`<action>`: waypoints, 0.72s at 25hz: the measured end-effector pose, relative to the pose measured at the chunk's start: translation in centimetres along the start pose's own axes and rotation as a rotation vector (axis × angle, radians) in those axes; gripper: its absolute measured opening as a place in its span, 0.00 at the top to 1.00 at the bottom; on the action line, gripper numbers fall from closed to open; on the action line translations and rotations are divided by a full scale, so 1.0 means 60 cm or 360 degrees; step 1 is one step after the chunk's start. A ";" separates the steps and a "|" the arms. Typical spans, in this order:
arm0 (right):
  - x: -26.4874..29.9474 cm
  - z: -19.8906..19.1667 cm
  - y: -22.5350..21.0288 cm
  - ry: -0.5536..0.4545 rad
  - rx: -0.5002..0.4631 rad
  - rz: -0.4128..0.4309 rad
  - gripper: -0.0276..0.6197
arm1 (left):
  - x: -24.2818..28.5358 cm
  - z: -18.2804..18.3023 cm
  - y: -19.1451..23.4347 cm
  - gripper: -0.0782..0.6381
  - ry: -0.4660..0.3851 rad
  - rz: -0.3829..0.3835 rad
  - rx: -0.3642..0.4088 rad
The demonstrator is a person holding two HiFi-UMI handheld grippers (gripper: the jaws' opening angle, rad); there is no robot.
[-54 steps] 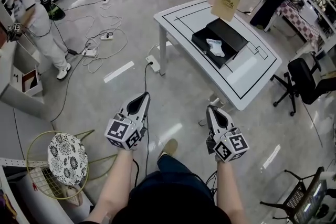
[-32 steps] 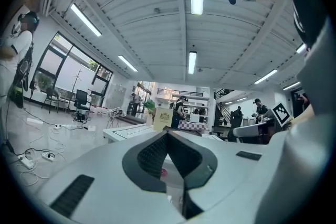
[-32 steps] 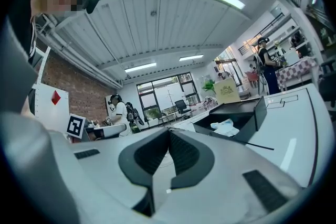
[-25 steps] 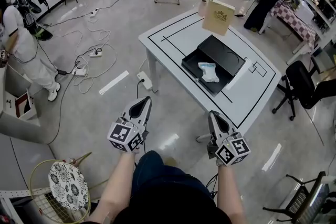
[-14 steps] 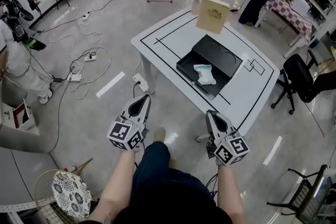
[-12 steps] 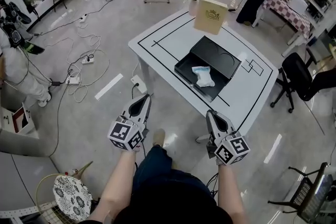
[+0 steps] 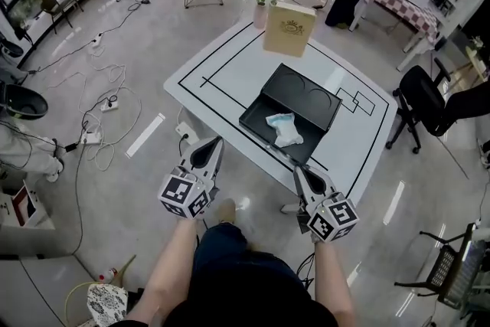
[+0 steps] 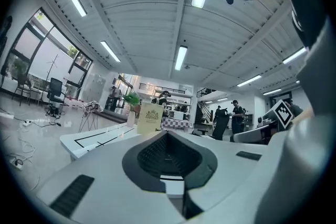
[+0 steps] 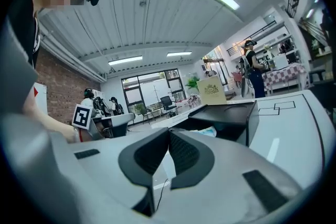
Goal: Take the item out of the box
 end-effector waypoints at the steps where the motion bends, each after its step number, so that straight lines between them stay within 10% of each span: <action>1: 0.009 -0.001 -0.005 0.0004 0.0001 -0.0012 0.95 | 0.012 -0.003 0.003 0.87 0.0025 -0.0043 0.0029; 18: 0.165 -0.010 -0.051 0.0447 -0.0322 -0.0233 0.95 | 0.152 -0.058 0.095 0.87 0.0195 -0.0377 0.0007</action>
Point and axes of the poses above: the fingertips, and each gripper's own axes: x forward along the fingers, y to its left, z out of its top, the point moved 9 cm from there along -x, backward along the fingers, and after that the axes turned 14 degrees about -y, right-handed, at the moved point
